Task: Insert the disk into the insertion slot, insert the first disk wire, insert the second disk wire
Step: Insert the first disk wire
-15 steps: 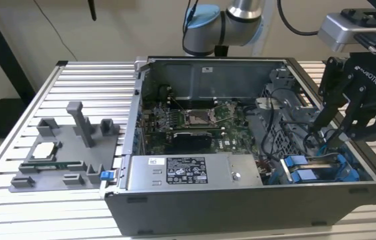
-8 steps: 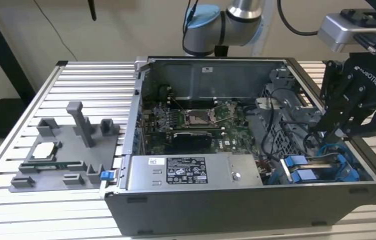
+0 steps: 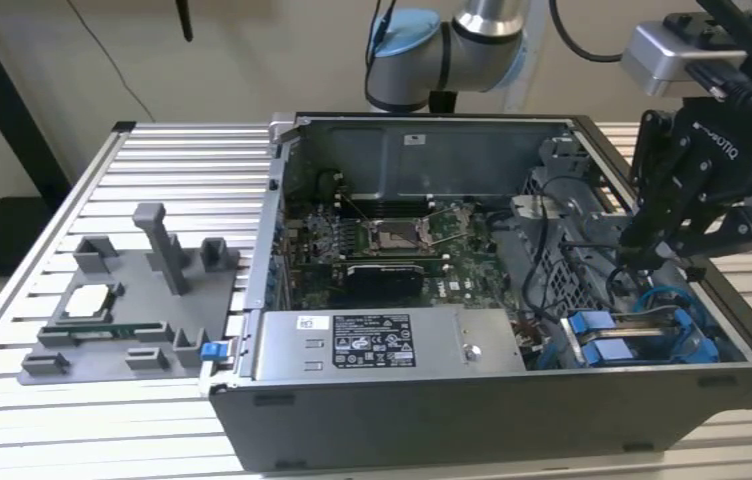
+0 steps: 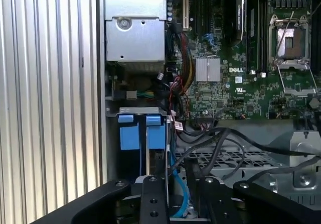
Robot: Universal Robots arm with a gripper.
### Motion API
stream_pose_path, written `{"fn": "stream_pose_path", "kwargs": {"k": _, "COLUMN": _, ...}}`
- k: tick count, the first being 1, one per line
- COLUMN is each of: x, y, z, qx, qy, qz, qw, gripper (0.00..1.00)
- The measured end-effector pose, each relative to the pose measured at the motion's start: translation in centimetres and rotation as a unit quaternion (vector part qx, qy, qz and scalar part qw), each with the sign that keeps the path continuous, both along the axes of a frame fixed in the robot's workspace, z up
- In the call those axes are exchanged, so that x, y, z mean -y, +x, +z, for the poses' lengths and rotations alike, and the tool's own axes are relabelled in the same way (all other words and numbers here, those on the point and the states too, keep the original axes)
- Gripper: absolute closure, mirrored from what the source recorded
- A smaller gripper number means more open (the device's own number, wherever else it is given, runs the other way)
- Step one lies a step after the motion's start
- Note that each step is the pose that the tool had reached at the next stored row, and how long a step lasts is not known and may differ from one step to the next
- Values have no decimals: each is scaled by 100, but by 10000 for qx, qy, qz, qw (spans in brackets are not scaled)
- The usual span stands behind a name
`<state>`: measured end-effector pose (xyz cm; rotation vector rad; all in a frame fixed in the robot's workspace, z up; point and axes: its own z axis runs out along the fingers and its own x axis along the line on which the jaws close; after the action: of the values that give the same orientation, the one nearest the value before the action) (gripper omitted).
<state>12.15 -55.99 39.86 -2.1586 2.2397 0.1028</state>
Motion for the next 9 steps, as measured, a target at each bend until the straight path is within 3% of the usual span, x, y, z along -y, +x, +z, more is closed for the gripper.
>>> {"fn": "stream_pose_path", "kwargs": {"k": 3, "x": -17, "y": -2, "z": -8, "qx": 28, "qy": 146, "qz": 7, "qw": 9999, "gripper": 0}}
{"fn": "stream_pose_path", "kwargs": {"k": 9, "x": -27, "y": -4, "z": -58, "qx": 90, "qy": 197, "qz": 17, "qw": 9998, "gripper": 0}}
